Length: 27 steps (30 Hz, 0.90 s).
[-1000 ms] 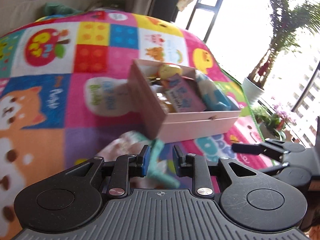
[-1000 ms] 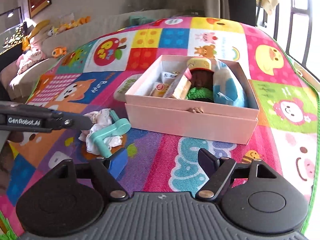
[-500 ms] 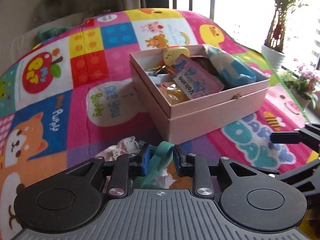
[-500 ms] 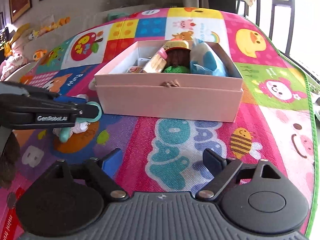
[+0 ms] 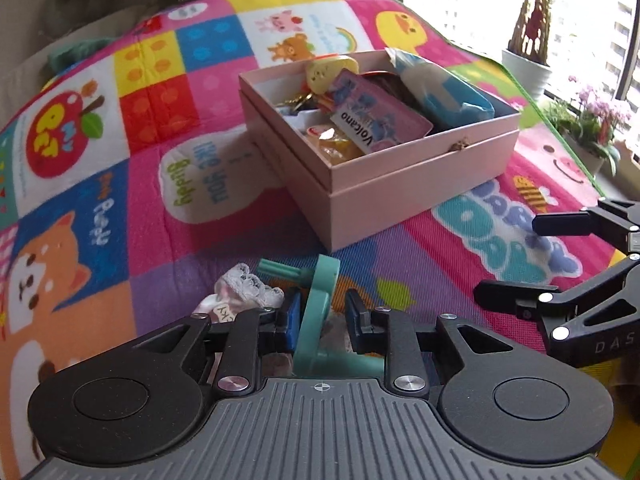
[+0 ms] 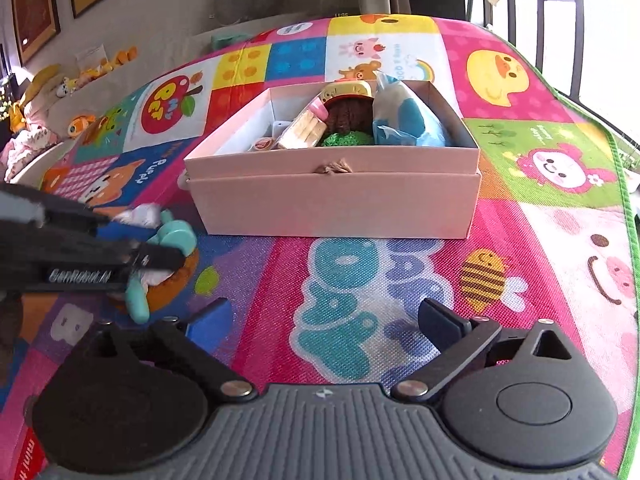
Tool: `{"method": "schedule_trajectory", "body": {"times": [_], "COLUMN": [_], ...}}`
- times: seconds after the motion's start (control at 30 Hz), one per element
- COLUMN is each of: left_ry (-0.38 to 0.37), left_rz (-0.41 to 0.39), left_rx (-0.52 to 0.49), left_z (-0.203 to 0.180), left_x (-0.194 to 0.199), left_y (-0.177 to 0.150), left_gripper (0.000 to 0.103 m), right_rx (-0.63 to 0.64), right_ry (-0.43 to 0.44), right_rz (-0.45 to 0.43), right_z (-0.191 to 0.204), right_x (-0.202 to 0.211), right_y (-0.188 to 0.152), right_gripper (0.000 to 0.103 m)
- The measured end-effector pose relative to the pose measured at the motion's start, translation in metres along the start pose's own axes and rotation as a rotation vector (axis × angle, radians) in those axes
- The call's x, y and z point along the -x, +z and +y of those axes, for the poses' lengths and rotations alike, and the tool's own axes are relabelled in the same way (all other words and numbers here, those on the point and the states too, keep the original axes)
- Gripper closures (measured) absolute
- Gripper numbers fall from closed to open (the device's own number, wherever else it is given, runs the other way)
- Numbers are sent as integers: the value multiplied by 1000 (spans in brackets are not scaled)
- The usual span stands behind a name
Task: Organize objects
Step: 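Grasp the teal pacifier with the left gripper and lift it, then grasp the white lace bib with the right gripper while the left holds the pacifier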
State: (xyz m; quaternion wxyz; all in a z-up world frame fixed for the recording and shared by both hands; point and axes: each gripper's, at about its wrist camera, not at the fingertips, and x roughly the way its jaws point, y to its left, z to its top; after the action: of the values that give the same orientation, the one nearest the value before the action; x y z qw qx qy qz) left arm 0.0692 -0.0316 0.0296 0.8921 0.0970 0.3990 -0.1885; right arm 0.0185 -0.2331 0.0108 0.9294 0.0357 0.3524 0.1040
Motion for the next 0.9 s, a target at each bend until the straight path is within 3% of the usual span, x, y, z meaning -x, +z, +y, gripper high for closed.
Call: {"method": "schedule_trajectory", "body": {"times": [0.13,0.33,0.43,0.53,0.6,0.67,0.8,0.9], "left_ry": [-52,-229,-333,-375,-348,-259,-74,-26], "left_rz": [-38,-158,-243,-314,-334,-320,-174,-80], "left_rx": [108,119,205,324,380,384,320,253], "left_z": [9,0,11,33,49,59,62,58], "left_x": [3,34,64,87,94,96,85,72], "left_y": [-3,-2,-4,-10,-15,-21,-39,-57], "left_gripper": [83,88,89,90,90,90,89,89], "right_rx": [5,5,6,14,19,18,46,132], "right_ry": [2,-2,-3,-10,-14,-4,80,67], "right_rz": [4,6,7,11,12,4,-26,-71], "right_z": [1,1,1,3,4,3,9,22], "right_x": [0,0,-1,-1,-1,2,22,37], "right_y": [0,-1,-1,-1,-1,-1,5,13], "right_gripper": [0,0,0,0,0,0,0,0]}}
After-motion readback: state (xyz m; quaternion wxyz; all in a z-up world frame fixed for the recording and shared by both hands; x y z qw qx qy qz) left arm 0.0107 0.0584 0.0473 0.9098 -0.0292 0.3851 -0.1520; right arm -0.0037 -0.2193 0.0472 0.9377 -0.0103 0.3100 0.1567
